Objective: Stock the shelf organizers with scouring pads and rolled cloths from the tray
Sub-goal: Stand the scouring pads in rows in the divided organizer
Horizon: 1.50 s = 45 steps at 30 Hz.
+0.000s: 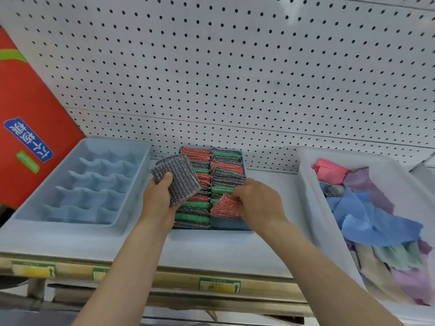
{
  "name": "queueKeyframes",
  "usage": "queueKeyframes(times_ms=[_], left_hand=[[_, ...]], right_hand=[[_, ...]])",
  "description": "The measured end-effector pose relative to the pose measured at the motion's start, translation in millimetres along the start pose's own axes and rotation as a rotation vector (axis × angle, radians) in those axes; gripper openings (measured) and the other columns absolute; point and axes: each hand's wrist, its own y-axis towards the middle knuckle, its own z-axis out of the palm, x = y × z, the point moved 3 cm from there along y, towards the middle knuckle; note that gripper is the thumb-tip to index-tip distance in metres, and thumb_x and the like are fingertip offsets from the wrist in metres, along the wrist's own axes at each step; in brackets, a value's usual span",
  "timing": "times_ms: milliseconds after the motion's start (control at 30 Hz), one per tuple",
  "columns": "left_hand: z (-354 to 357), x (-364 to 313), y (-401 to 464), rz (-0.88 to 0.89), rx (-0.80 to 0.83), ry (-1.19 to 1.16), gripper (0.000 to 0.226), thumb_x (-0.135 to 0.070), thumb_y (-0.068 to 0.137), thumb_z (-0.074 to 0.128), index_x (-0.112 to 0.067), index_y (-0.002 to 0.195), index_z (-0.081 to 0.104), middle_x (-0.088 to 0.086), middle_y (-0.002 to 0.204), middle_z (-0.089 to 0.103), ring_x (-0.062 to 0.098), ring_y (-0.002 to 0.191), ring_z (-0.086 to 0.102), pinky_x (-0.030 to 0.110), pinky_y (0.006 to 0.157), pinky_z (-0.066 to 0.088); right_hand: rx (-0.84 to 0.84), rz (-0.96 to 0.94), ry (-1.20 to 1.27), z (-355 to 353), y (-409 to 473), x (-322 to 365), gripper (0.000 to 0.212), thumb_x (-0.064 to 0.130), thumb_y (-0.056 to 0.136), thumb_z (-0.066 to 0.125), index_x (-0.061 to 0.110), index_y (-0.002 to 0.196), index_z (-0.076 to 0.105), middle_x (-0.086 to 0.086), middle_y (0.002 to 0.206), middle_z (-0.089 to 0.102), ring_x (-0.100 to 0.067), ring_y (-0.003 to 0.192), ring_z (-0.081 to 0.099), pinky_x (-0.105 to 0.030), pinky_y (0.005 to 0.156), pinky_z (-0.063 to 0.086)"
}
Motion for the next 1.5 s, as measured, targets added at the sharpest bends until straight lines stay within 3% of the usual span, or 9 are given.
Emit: queueKeyframes(times_ms=[133, 300, 433, 633, 800, 933, 1067, 1233, 1500], left_hand=[[0, 1, -3, -0.016, 0.015, 0.018, 0.024, -0.019, 0.103, 0.050, -0.018, 0.126, 0.057, 0.004, 0.119, 0.066, 0.022, 0.106, 0.064, 0.040, 0.079, 0.056], [3, 1, -8, -0.027, 0.069, 0.055, 0.020, -0.019, 0.103, 0.048, -0.019, 0.120, 0.060, 0.003, 0.113, 0.068, 0.020, 0.101, 0.065, 0.036, 0.073, 0.056], [9, 4, -12, -0.033, 0.137, 0.102, 0.023, -0.020, 0.103, 0.048, -0.018, 0.123, 0.060, 0.004, 0.116, 0.069, 0.018, 0.100, 0.066, 0.034, 0.070, 0.056], [27, 15, -22, -0.038, 0.295, 0.257, 0.032, -0.027, 0.101, 0.054, -0.025, 0.132, 0.056, 0.001, 0.119, 0.071, 0.022, 0.109, 0.068, 0.049, 0.092, 0.056], [39, 21, -27, -0.055, 0.348, 0.259, 0.035, -0.045, 0.101, 0.047, -0.029, 0.131, 0.056, -0.001, 0.116, 0.071, 0.018, 0.105, 0.070, 0.044, 0.085, 0.059], [27, 15, -18, 0.011, 0.166, 0.173, 0.025, -0.020, 0.103, 0.051, -0.011, 0.125, 0.058, 0.006, 0.115, 0.069, 0.020, 0.101, 0.068, 0.033, 0.069, 0.060], [6, 7, -6, 0.063, 0.009, 0.120, 0.023, -0.017, 0.103, 0.049, -0.010, 0.123, 0.058, 0.004, 0.112, 0.067, 0.017, 0.096, 0.066, 0.032, 0.069, 0.058], [-2, 11, 1, 0.072, -0.044, 0.127, 0.021, -0.017, 0.102, 0.051, -0.009, 0.121, 0.057, 0.001, 0.106, 0.066, 0.014, 0.092, 0.063, 0.030, 0.070, 0.054], [-1, 25, 2, 0.061, -0.068, 0.159, 0.025, -0.019, 0.102, 0.053, -0.005, 0.122, 0.057, 0.006, 0.110, 0.068, 0.016, 0.090, 0.066, 0.030, 0.072, 0.053]], right_hand=[[0.121, -0.055, -0.063, 21, 3, 15, 0.021, -0.001, 0.082, 0.064, 0.014, 0.095, 0.067, -0.002, 0.094, 0.050, -0.025, 0.069, 0.050, -0.031, 0.057, 0.038], [0.049, -0.039, 0.314, 36, 6, 6, 0.022, 0.029, 0.082, 0.077, 0.024, 0.098, 0.063, 0.006, 0.097, 0.061, -0.017, 0.082, 0.061, -0.033, 0.074, 0.052], [0.060, -0.032, 0.356, 41, 7, 6, 0.010, 0.034, 0.088, 0.071, 0.024, 0.088, 0.072, 0.010, 0.088, 0.056, -0.010, 0.076, 0.057, -0.023, 0.071, 0.047], [0.052, 0.340, 1.252, 7, 7, 8, 0.037, 0.053, 0.082, 0.072, 0.019, 0.095, 0.067, 0.004, 0.087, 0.069, -0.013, 0.082, 0.068, -0.033, 0.074, 0.062], [0.179, 0.409, 1.390, 10, 9, 6, 0.033, 0.030, 0.077, 0.083, 0.010, 0.101, 0.071, -0.009, 0.102, 0.074, -0.029, 0.098, 0.071, -0.048, 0.093, 0.056], [0.140, 0.502, 1.740, 4, 1, -11, 0.013, 0.013, 0.092, 0.067, 0.004, 0.101, 0.069, -0.012, 0.104, 0.074, -0.026, 0.097, 0.070, -0.040, 0.088, 0.058], [-0.036, 0.432, 1.190, 5, -8, -35, 0.009, 0.019, 0.084, 0.077, 0.016, 0.093, 0.074, 0.003, 0.082, 0.075, -0.012, 0.074, 0.069, -0.023, 0.072, 0.055], [0.113, 0.191, 0.484, 12, -13, -18, 0.030, 0.037, 0.084, 0.076, 0.025, 0.112, 0.074, 0.012, 0.106, 0.068, -0.009, 0.099, 0.060, -0.019, 0.083, 0.043], [-0.093, -0.044, 0.287, 31, 0, 6, 0.026, 0.021, 0.077, 0.081, 0.023, 0.097, 0.064, 0.007, 0.095, 0.062, -0.015, 0.094, 0.051, -0.028, 0.069, 0.046]])
